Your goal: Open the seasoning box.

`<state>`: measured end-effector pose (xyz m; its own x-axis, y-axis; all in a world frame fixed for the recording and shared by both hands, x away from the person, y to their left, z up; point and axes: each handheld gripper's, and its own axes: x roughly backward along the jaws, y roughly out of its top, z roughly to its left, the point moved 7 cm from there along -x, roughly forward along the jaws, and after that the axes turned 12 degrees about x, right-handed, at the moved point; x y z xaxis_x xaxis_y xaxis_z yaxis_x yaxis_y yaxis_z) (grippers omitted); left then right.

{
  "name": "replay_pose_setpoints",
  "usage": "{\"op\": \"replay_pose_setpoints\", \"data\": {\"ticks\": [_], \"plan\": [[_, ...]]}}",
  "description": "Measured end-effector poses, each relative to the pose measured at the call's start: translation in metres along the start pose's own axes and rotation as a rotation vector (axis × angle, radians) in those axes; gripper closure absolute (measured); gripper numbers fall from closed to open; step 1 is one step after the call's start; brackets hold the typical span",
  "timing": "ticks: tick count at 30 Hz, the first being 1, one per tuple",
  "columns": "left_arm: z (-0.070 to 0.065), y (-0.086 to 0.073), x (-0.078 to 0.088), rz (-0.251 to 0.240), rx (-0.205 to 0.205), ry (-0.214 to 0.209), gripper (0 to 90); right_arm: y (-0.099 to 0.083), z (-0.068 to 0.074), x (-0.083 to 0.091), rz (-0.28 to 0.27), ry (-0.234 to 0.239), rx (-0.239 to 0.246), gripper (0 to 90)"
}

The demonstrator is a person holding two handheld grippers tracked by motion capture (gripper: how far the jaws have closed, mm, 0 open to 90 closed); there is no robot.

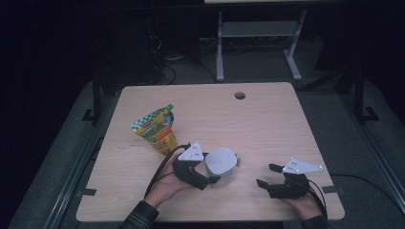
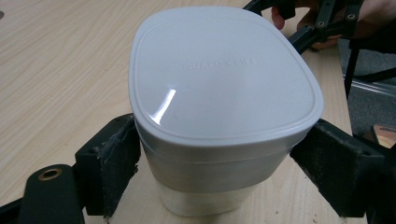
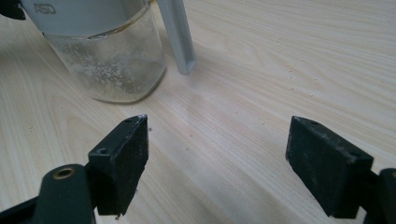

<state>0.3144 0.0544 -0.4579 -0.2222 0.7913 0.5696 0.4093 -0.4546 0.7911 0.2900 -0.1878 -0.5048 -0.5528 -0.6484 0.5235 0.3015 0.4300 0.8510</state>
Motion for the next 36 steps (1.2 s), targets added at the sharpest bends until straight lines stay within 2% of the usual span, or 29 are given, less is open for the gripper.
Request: {"op": "replay_pose_setpoints", "data": {"ticks": [2, 13, 36], "plan": [[-0.0004, 0.0005, 0.0003, -0.003, 0.009, -0.003, 16.2, -0.0001, -0.0002, 0.0000, 0.000, 0.000, -0.001, 20.6], [-0.0015, 0.0039, 0.0044, 0.005, -0.003, 0.012, 16.9, -0.0002, 0.0003, -0.0004, 0.005, -0.001, 0.005, 20.7], [-0.0033, 0.0088, 0.0093, -0.012, 0.003, 0.013, 17.5, -0.0005, 0.0008, -0.0011, 0.010, 0.003, 0.004, 21.0]]}}
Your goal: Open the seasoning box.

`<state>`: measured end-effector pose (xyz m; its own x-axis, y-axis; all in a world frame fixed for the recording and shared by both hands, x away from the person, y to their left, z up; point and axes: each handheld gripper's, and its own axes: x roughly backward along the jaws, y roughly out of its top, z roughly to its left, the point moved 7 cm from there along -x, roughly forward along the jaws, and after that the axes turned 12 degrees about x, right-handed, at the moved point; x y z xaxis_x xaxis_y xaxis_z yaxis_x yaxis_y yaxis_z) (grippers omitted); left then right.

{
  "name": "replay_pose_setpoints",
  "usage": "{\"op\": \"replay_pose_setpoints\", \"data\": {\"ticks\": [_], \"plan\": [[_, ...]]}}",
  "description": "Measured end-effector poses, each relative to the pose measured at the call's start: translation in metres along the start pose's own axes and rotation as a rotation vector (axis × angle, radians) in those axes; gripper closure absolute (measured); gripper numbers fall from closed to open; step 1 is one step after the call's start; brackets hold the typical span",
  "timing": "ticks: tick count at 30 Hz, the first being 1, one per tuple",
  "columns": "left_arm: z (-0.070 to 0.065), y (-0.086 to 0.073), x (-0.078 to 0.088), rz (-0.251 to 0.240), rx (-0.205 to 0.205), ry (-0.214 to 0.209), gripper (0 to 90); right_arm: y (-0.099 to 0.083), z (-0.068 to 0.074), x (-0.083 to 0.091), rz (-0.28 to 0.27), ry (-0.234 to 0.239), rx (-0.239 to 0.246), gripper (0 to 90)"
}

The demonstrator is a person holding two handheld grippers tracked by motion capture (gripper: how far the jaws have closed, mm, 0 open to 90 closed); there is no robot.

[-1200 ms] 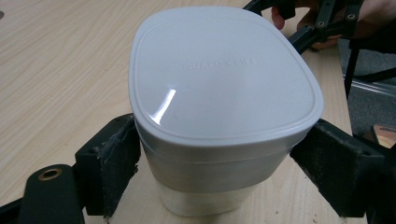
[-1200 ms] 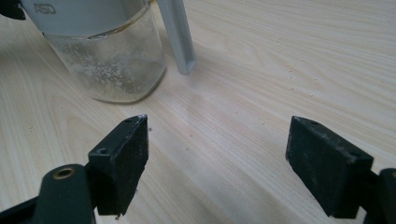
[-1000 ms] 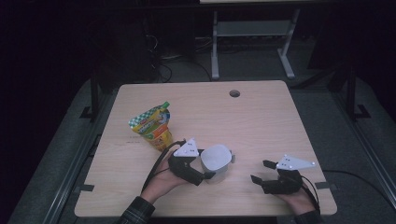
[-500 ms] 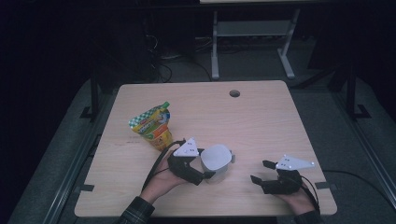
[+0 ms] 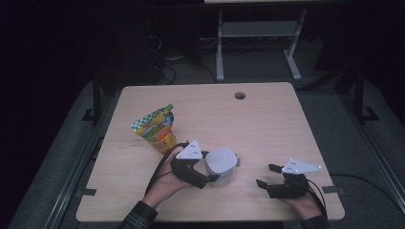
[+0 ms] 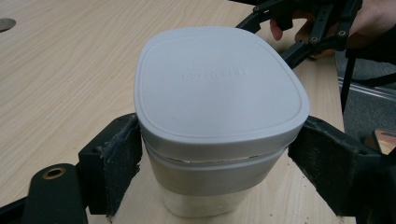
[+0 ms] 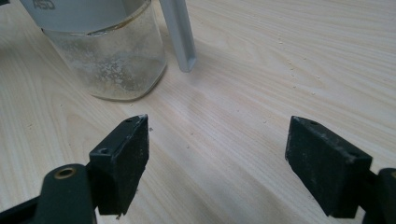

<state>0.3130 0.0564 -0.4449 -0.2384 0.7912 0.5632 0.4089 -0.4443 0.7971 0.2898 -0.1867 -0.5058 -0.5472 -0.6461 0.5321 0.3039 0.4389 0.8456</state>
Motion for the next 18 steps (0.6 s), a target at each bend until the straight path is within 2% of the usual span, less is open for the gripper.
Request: {"op": "replay_pose_setpoints", "data": {"ticks": [18], "plan": [[-0.0022, 0.0066, 0.0064, -0.035, 0.016, 0.001, 20.3, 0.0000, 0.0000, -0.0002, 0.001, 0.002, 0.001, 21.1]]}}
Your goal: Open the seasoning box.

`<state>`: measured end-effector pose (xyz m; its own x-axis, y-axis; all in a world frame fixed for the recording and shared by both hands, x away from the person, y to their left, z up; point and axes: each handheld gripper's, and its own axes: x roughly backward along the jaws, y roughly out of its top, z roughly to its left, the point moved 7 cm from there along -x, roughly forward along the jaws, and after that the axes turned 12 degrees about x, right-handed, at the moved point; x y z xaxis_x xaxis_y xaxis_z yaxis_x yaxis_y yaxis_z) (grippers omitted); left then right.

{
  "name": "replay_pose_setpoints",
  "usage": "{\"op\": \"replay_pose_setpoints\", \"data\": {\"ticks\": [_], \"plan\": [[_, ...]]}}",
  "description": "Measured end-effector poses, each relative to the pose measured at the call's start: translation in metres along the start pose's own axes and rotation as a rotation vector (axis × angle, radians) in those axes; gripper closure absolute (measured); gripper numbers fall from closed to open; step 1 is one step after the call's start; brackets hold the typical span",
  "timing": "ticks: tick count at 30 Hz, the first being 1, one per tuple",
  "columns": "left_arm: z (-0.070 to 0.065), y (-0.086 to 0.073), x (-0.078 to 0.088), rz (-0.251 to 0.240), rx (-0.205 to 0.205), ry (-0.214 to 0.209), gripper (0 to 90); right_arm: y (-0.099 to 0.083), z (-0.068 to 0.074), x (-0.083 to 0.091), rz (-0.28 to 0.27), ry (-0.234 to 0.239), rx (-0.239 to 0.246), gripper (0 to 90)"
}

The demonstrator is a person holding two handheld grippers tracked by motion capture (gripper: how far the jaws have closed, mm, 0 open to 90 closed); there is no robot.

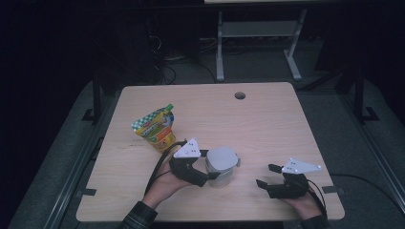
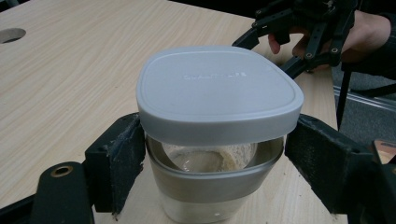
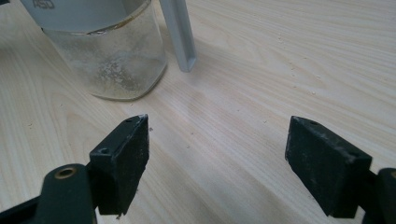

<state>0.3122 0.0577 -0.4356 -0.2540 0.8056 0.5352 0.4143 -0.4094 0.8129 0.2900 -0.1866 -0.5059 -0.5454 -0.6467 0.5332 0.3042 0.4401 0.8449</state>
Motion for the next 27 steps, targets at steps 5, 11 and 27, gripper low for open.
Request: {"op": "replay_pose_setpoints", "data": {"ticks": [5, 11, 27], "plan": [[-0.001, 0.000, 0.000, -0.002, 0.005, 0.001, 20.3, 0.000, 0.000, 0.000, 0.000, 0.000, 0.000, 21.1], [-0.001, 0.003, 0.002, -0.018, 0.012, -0.002, 22.1, 0.000, 0.000, 0.000, 0.000, 0.000, 0.000, 21.1], [0.002, 0.005, 0.011, -0.055, 0.045, -0.002, 51.3, 0.000, 0.000, 0.000, 0.002, 0.000, -0.003, 21.1]]}}
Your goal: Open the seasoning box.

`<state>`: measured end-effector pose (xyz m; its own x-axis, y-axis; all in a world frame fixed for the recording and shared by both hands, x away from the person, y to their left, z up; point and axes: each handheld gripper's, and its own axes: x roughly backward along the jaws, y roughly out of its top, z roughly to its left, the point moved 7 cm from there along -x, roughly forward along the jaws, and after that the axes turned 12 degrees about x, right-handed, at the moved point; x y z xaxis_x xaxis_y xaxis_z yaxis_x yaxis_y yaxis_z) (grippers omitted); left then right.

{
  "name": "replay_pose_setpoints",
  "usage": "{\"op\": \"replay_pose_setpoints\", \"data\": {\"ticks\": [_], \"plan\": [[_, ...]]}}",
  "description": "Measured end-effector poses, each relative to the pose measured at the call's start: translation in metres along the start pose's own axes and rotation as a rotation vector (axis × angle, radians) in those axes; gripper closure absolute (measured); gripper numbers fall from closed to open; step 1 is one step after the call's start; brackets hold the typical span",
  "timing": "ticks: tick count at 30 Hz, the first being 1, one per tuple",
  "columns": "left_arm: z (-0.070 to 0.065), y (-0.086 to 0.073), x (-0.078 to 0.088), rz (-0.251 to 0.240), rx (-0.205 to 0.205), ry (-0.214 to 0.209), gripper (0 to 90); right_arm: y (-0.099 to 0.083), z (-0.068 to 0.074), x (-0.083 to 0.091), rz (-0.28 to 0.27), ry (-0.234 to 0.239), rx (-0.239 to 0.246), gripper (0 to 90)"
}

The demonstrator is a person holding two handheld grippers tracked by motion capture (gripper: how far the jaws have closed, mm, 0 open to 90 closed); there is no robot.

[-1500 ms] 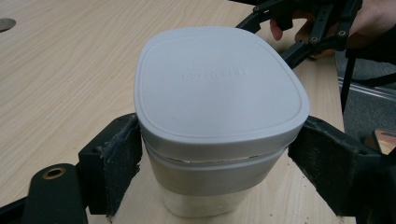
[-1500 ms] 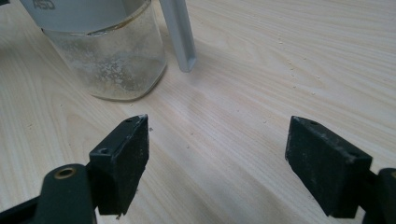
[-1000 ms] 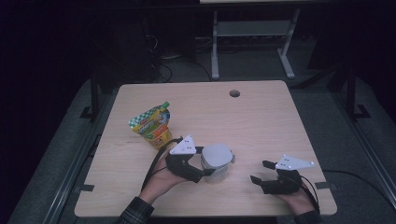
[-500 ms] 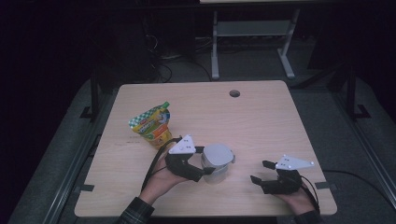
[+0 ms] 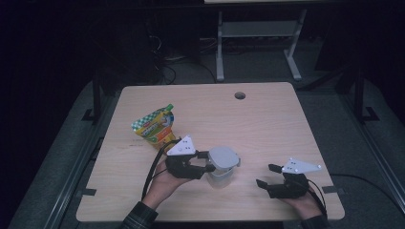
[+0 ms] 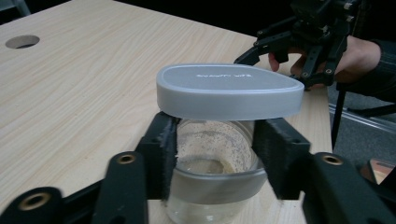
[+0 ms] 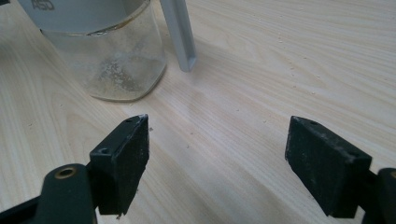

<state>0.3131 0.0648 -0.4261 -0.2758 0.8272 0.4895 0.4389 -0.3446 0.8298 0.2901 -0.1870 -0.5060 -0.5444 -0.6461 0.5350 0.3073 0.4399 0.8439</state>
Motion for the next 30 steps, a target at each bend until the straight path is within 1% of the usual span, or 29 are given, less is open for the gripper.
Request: {"op": "replay_pose_setpoints", "data": {"ticks": [3, 4, 7, 10, 11, 13, 15, 16, 19, 20, 22, 24, 27, 30], "plan": [[0.000, -0.001, -0.001, 0.001, 0.002, -0.003, 58.0, 0.000, 0.000, 0.000, -0.002, 0.000, 0.000, 21.2], [0.000, -0.001, -0.001, 0.000, 0.009, -0.004, 62.4, 0.000, 0.000, 0.000, -0.001, 0.000, -0.001, 21.2], [0.002, -0.001, 0.000, -0.001, 0.021, -0.004, 71.3, 0.000, 0.000, 0.001, -0.001, 0.000, -0.001, 21.2], [0.002, -0.001, 0.000, 0.003, 0.035, -0.021, 87.0, 0.000, 0.000, 0.000, 0.002, 0.002, 0.002, 21.5], [0.003, -0.001, 0.001, 0.009, 0.037, -0.029, 89.8, 0.000, 0.000, 0.000, 0.002, 0.002, 0.001, 21.5], [0.002, -0.001, 0.001, 0.012, 0.047, -0.033, 89.9, 0.000, 0.000, 0.000, 0.001, 0.002, -0.001, 21.5], [0.002, 0.002, 0.002, -0.001, 0.066, -0.029, 89.8, 0.000, 0.000, 0.001, 0.000, 0.001, -0.002, 21.5], [0.001, 0.002, 0.002, -0.002, 0.065, -0.031, 89.8, 0.000, 0.000, 0.001, 0.000, 0.001, -0.001, 21.5], [-0.002, 0.006, 0.005, 0.012, 0.040, -0.028, 89.9, 0.000, -0.001, 0.001, -0.001, 0.000, 0.001, 21.5], [-0.003, 0.007, 0.005, 0.008, 0.039, -0.031, 89.9, 0.000, -0.001, 0.001, -0.001, 0.000, 0.001, 21.5], [-0.003, 0.009, 0.004, 0.015, 0.037, -0.034, 90.0, 0.000, -0.001, 0.001, -0.002, -0.001, 0.001, 21.5], [-0.004, 0.013, 0.003, 0.025, 0.020, -0.039, 90.0, 0.000, -0.001, 0.001, 0.000, -0.002, -0.001, 21.5], [-0.006, 0.020, 0.001, 0.031, 0.008, -0.038, 90.0, 0.000, 0.000, 0.002, -0.001, 0.001, -0.001, 21.5], [-0.008, 0.028, -0.001, 0.026, 0.005, -0.041, 90.0, 0.000, 0.000, 0.002, -0.003, 0.002, 0.000, 21.5]]}}
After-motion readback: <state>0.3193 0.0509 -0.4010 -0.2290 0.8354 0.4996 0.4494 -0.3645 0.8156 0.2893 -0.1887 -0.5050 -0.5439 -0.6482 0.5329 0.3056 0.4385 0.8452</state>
